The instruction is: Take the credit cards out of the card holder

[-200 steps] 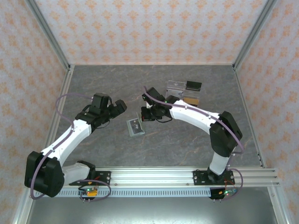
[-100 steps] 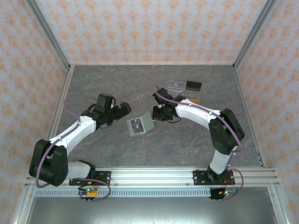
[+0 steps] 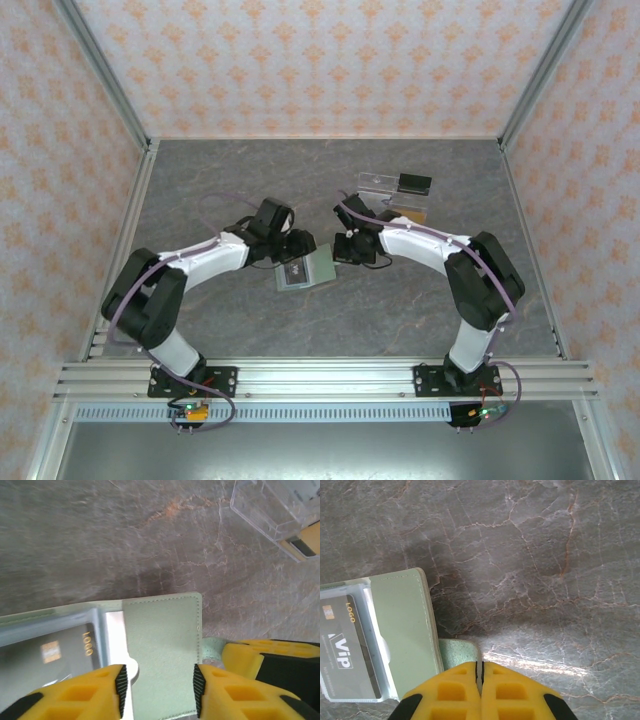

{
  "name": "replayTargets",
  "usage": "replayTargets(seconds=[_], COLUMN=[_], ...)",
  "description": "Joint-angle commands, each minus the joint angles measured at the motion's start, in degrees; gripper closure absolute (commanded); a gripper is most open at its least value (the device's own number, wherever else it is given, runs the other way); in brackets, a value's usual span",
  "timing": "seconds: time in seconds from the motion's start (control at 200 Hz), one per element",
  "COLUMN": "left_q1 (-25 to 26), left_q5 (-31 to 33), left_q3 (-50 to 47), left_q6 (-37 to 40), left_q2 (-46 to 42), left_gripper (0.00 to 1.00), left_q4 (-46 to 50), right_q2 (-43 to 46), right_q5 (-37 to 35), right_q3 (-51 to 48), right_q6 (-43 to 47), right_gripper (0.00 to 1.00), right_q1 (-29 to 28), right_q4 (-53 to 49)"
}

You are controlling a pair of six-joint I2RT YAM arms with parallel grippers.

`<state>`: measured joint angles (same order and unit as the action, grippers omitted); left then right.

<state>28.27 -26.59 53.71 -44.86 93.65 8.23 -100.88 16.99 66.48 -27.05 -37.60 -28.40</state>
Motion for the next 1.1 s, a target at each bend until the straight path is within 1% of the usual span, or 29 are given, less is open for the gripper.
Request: replayTargets(seconds=[0.0, 0.2, 0.28, 0.365, 0.425, 0.596, 0.711, 0.861, 0.941, 1.016, 1.096], left_q1=[1.28, 2.76, 3.0, 3.21, 3.29, 3.5, 3.46, 2.75, 1.5, -0.21, -2.69], left_q5=[-1.19, -0.07, 0.13, 0.46, 0.79, 1.45, 0.98, 1.12, 2.85, 5.52, 6.55], left_q3=[3.46, 7.42, 8.07, 8.47, 8.58, 9.19, 9.48, 9.32, 8.36, 5.9, 2.67], left_q6=[-0.23, 0.96, 1.51, 2.04, 2.4, 3.44, 3.38, 3.21, 3.16, 1.97, 0.57], left_q2=[3.61, 9.7, 11.31, 12.46, 13.02, 14.19, 12.56, 6.33, 3.46, 1.38, -0.39], left_gripper=[0.68, 0.88, 0.93, 0.98, 1.0, 1.0, 1.0, 0.85, 0.78, 0.66, 0.64], left_q4=[-1.12, 2.07, 2.91, 3.67, 4.2, 5.8, 6.27, 7.27, 8.76, 9.34, 9.13], right_q2=[0.37, 3.48, 5.16, 6.87, 7.77, 8.86, 8.89, 8.73, 7.9, 6.56, 4.91], right_q5=[0.35, 1.46, 1.31, 0.77, 0.74, 1.88, 4.63, 9.03, 11.36, 13.53, 15.94], right_q3=[-0.89, -2.42, -3.09, -3.7, -3.98, -4.08, -3.9, -3.6, -2.91, -2.14, -1.3], right_q6=[-1.16, -2.14, -2.39, -2.41, -2.4, -2.73, -3.33, -4.25, -4.52, -4.83, -5.1], right_gripper=[0.95, 0.83, 0.79, 0.78, 0.77, 0.77, 0.77, 0.77, 0.77, 0.76, 0.75], right_q1=[0.43, 1.12, 1.47, 1.56, 1.61, 1.66, 1.66, 1.66, 1.65, 1.66, 1.65], right_q4=[1.8, 3.87, 4.38, 4.82, 5.32, 6.42, 7.88, 10.6, 11.7, 12.51, 13.31])
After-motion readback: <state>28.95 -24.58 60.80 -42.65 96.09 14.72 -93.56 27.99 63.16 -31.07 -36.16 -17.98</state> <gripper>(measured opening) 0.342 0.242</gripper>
